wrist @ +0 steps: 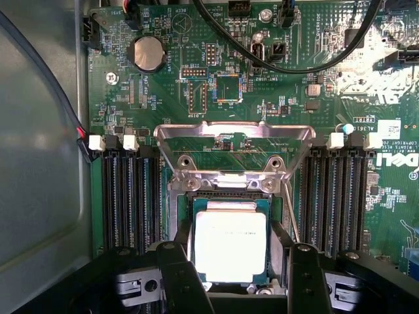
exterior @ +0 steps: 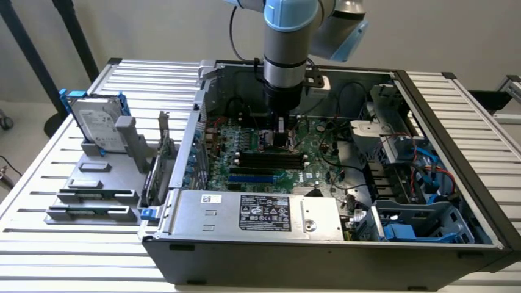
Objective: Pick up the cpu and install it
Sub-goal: 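Place the cpu into insertion slot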
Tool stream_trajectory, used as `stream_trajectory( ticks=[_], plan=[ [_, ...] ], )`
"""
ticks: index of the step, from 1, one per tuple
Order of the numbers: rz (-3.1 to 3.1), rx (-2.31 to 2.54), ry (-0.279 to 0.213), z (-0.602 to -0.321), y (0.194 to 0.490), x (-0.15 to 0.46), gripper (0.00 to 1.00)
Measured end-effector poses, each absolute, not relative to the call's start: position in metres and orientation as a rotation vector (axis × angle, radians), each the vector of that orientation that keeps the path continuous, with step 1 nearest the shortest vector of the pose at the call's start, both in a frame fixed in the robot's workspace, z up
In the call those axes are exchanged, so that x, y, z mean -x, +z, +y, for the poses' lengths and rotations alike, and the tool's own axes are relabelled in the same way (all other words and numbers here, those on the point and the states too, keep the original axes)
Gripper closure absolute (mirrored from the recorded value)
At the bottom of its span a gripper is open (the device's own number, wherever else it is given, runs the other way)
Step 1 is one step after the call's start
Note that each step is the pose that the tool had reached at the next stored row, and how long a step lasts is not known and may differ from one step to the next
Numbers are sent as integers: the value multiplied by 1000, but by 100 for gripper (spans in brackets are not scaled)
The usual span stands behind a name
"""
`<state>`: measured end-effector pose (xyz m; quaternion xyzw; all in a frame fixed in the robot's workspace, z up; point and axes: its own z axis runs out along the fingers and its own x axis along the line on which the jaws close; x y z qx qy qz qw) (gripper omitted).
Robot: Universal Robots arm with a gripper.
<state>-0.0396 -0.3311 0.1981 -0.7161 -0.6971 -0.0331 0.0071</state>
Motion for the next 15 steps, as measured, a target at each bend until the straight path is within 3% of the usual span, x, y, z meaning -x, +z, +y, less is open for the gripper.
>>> stream_trajectory(
  ticks=[5,7,15],
  plan=[
    [-2180,2240,-103,-331,198,40,45],
    [-2180,2240,-103,-331,198,40,37],
    [-2180,2240,-104,-331,198,40,37]
  ],
)
